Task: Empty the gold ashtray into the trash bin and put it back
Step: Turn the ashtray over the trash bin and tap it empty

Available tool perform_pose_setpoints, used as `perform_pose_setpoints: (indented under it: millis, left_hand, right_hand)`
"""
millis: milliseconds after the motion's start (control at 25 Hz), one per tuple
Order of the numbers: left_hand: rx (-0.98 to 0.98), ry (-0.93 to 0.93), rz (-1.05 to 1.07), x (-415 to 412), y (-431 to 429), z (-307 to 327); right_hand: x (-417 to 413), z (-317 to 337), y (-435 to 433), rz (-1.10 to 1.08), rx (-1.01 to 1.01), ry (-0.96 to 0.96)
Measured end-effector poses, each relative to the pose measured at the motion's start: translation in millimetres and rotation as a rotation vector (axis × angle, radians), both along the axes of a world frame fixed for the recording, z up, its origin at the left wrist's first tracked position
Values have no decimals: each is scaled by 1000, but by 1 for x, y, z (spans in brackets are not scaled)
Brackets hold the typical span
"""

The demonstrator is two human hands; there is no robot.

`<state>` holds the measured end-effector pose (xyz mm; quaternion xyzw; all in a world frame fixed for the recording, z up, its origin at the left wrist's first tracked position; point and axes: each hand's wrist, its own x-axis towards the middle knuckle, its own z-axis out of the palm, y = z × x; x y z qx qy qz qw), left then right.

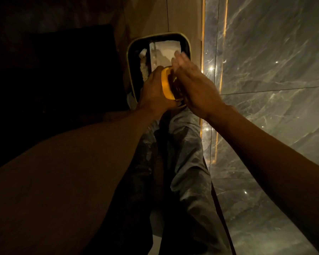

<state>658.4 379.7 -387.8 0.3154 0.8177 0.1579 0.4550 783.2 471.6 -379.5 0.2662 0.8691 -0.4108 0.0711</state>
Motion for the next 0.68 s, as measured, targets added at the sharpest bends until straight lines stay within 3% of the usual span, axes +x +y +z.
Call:
perform_pose_setpoints:
  millis: [80, 240, 400, 520, 680]
  left_hand:
    - [3, 2, 6, -1, 4, 0]
    - [-19, -3, -35, -5, 5, -4]
    - [1, 0, -9, -5, 9, -1]
    - [-40, -84, 44, -4, 14, -3]
    - [-42, -14, 7, -4, 14, -5]
  right_hand:
    - [-2, 1, -1, -66, 51, 28]
    - [1, -5, -9, 147, -42, -113]
    - [0, -3, -11, 33, 25, -3]
    - [-1, -6, -11, 158, -46, -96]
    - [-9, -2, -4, -33, -1, 8]
